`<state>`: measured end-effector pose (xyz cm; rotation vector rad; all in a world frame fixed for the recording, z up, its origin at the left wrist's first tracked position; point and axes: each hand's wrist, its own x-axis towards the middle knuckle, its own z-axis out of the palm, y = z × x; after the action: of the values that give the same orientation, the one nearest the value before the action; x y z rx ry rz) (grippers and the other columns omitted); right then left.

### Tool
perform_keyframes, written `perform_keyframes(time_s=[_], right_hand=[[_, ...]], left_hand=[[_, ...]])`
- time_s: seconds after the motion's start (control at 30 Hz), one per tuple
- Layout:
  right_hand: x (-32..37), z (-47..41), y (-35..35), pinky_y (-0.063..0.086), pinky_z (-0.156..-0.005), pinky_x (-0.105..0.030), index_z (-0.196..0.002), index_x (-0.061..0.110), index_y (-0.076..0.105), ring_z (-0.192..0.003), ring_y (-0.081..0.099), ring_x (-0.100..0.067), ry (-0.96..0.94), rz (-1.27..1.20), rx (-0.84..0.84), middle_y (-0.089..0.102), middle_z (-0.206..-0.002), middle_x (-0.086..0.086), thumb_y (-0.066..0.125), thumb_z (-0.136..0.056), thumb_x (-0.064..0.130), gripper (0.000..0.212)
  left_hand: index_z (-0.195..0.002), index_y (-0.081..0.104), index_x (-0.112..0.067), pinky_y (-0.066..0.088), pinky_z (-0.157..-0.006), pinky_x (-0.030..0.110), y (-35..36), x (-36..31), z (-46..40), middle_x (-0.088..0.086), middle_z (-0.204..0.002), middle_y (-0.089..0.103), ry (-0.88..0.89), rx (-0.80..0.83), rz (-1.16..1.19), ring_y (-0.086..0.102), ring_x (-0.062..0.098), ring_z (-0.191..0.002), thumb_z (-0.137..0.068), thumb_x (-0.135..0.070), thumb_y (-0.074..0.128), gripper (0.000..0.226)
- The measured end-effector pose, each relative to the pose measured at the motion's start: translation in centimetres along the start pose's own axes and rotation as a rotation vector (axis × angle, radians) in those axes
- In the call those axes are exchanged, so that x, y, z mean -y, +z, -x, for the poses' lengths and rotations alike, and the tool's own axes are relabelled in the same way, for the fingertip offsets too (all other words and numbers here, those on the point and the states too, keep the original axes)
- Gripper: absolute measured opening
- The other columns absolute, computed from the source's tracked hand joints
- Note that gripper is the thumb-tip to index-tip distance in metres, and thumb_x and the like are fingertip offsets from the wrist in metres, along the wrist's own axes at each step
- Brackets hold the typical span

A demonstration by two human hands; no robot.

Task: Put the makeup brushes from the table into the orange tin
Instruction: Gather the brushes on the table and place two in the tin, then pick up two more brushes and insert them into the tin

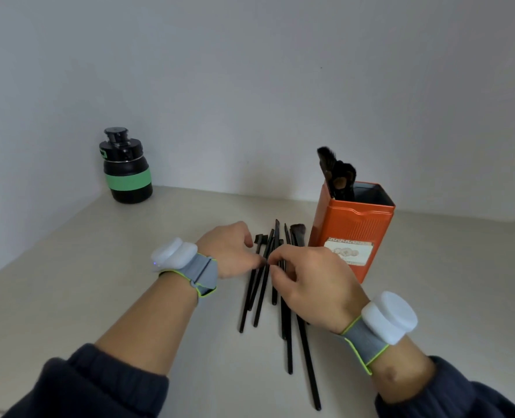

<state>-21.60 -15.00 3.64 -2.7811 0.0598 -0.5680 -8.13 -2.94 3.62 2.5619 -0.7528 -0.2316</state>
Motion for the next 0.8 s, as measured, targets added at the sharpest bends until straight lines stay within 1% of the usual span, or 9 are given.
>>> perform_keyframes(time_s=[0.13, 0.2, 0.27, 0.33, 0.47, 0.57, 0.63, 0.73, 0.8], right_hand=[[0.0, -0.1, 0.1, 0.056, -0.07, -0.037, -0.107, 0.029, 0.068, -0.076, 0.066, -0.016, 0.018, -0.014, -0.006, 0.067, -0.076, 0.009, 0.051, -0.097, 0.037, 0.022], [0.0, -0.1, 0.1, 0.056, -0.07, -0.037, -0.108, 0.028, 0.069, -0.077, 0.067, -0.016, 0.032, -0.009, 0.004, 0.07, -0.08, 0.008, 0.051, -0.097, 0.038, 0.023], [0.1, -0.2, 0.3, 0.056, -0.07, -0.036, -0.108, 0.028, 0.068, -0.078, 0.067, -0.017, 0.053, -0.001, 0.014, 0.071, -0.082, 0.007, 0.05, -0.097, 0.039, 0.024], [0.2, -0.2, 0.4, 0.056, -0.071, -0.036, -0.107, 0.029, 0.068, -0.08, 0.067, -0.018, 0.075, 0.011, 0.014, 0.071, -0.083, 0.006, 0.049, -0.097, 0.039, 0.023], [0.4, -0.3, 0.8, 0.056, -0.071, -0.036, -0.103, 0.027, 0.068, -0.081, 0.067, -0.017, 0.102, 0.009, 0.012, 0.071, -0.085, 0.006, 0.049, -0.097, 0.038, 0.023], [0.7, -0.3, 1.0, 0.056, -0.072, -0.036, -0.104, 0.028, 0.069, -0.083, 0.068, -0.017, 0.115, -0.008, 0.027, 0.072, -0.086, 0.005, 0.049, -0.097, 0.038, 0.024], [0.8, -0.5, 1.1, 0.056, -0.075, -0.036, -0.111, 0.027, 0.069, -0.085, 0.068, -0.018, 0.134, -0.063, 0.027, 0.071, -0.082, 0.006, 0.051, -0.097, 0.037, 0.025], [0.8, -0.6, 1.1, 0.055, -0.074, -0.034, -0.128, 0.021, 0.063, -0.078, 0.067, -0.017, 0.157, -0.199, -0.017, 0.063, -0.065, 0.008, 0.054, -0.097, 0.03, 0.033], [0.8, -0.7, 1.0, 0.054, -0.071, -0.034, -0.13, 0.018, 0.062, -0.073, 0.066, -0.016, 0.161, -0.238, -0.053, 0.065, -0.064, 0.006, 0.056, -0.096, 0.024, 0.036]], left_hand=[[-0.114, 0.056, -0.022, 0.051, -0.081, 0.03, 0.4, -0.6, 0.2, 0.003, -0.109, 0.064, 0.011, 0.003, -0.042, 0.062, 0.023, -0.097, -0.078, -0.044, 0.071, 0.044], [-0.111, 0.059, -0.018, 0.055, -0.071, 0.028, 0.4, -0.9, 0.4, 0.005, -0.106, 0.066, -0.007, 0.009, -0.049, 0.067, 0.023, -0.085, -0.078, -0.038, 0.07, 0.041], [-0.095, 0.065, -0.012, 0.053, -0.051, 0.021, 0.3, -1.2, 0.5, 0.008, -0.086, 0.071, -0.032, 0.014, -0.047, 0.07, 0.021, -0.057, -0.076, -0.03, 0.066, 0.026], [-0.068, 0.061, -0.009, 0.046, -0.042, 0.017, 0.1, -1.2, 0.4, 0.005, -0.057, 0.064, -0.051, 0.017, -0.085, 0.064, 0.018, -0.039, -0.074, -0.025, 0.062, 0.018], [-0.054, 0.05, -0.013, 0.042, -0.044, 0.015, -0.5, -1.2, 0.4, -0.001, -0.044, 0.052, -0.087, 0.018, -0.189, 0.053, 0.014, -0.039, -0.073, -0.025, 0.065, 0.028], [-0.051, 0.052, -0.012, 0.046, -0.041, 0.015, -0.8, -0.8, 0.6, -0.003, -0.03, 0.052, -0.125, 0.072, -0.083, 0.058, 0.015, -0.031, -0.071, -0.024, 0.064, 0.026], [-0.055, 0.059, -0.008, 0.049, -0.042, 0.018, -0.9, -0.6, 0.6, 0.001, -0.035, 0.058, -0.123, 0.091, 0.031, 0.062, 0.017, -0.033, -0.072, -0.023, 0.062, 0.023], [-0.079, 0.069, 0.0, 0.06, -0.052, 0.032, -0.9, -0.8, 0.4, 0.012, -0.057, 0.066, -0.094, 0.113, 0.345, 0.063, 0.024, -0.043, -0.079, -0.016, 0.062, 0.018], [-0.085, 0.068, 0.0, 0.059, -0.049, 0.031, -0.8, -1.3, 0.4, 0.015, -0.066, 0.064, -0.075, 0.15, 0.501, 0.061, 0.021, -0.043, -0.085, -0.011, 0.061, 0.013]])
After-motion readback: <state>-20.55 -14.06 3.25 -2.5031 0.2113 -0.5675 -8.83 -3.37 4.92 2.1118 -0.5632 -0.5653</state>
